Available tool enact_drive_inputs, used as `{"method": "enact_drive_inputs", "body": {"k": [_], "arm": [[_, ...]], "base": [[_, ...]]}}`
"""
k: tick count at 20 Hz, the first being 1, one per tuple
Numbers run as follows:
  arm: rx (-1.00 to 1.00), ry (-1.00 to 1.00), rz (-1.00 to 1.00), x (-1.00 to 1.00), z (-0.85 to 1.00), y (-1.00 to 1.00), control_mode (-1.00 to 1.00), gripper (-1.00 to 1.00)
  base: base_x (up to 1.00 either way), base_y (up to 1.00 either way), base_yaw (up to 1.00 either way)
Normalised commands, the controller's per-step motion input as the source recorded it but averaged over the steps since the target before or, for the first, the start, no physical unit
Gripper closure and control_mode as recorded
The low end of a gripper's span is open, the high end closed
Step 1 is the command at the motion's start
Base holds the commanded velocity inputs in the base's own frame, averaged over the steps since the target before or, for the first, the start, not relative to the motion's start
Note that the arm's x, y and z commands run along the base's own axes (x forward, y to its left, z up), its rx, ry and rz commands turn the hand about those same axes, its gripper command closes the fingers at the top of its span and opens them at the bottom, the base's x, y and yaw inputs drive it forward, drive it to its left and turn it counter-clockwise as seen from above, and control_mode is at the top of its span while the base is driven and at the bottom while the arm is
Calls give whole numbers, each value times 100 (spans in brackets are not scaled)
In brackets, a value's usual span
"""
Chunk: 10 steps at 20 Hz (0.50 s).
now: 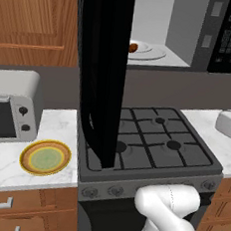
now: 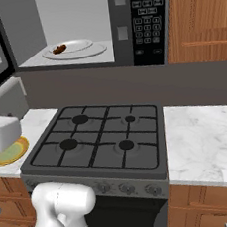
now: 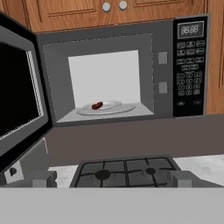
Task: Pick the chicken drumstick from the counter and place it in the microwave. Then turn on the microwave.
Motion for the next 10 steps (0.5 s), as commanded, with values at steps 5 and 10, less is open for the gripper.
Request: {"method": "enact_drive_inputs", "body": {"k": [5,10], "arm": [[0,-1,0,-41,0,0,-100,-100],[0,-1,0,-35,0,0,-100,-100]], "base": [[0,0,0],[0,0,0]]}}
